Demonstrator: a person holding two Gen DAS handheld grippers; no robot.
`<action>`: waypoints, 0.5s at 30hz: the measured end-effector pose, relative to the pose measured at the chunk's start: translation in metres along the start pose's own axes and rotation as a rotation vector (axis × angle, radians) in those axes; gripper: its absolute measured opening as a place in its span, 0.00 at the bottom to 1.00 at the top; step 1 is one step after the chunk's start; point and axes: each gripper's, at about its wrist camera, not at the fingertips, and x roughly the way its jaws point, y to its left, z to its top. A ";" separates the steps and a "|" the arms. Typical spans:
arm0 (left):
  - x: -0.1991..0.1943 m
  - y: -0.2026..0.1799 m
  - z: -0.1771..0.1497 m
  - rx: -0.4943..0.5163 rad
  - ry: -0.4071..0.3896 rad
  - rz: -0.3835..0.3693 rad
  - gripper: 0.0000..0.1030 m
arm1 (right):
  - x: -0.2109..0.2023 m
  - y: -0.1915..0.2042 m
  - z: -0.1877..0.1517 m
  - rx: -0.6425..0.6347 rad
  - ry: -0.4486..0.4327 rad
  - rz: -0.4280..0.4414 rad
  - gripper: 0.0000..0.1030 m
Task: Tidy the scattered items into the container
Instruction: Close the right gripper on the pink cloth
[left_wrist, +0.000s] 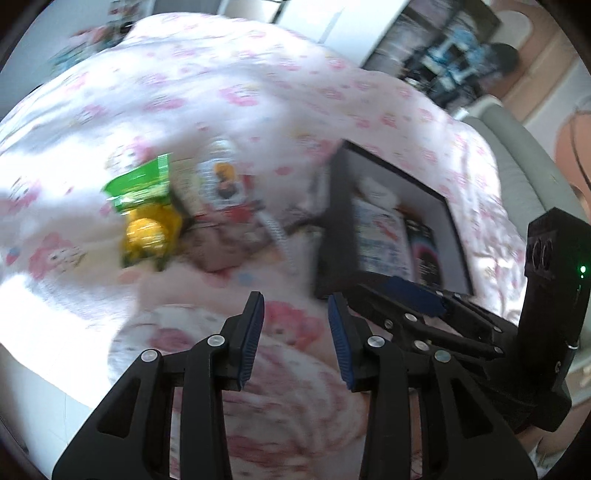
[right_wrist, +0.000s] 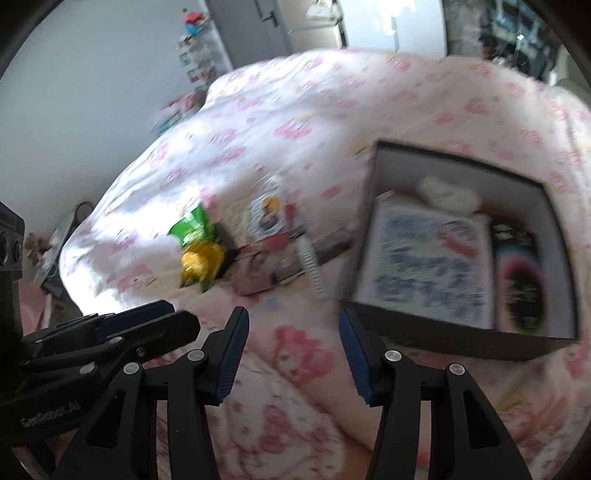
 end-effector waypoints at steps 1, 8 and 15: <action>0.002 0.010 0.002 -0.025 0.007 0.005 0.35 | 0.009 0.005 0.002 0.003 0.020 0.025 0.46; 0.029 0.060 0.009 -0.209 0.016 0.027 0.34 | 0.054 0.023 0.017 -0.007 0.069 0.048 0.46; 0.059 0.093 0.033 -0.261 0.104 0.055 0.34 | 0.093 0.024 0.032 -0.008 0.151 0.055 0.46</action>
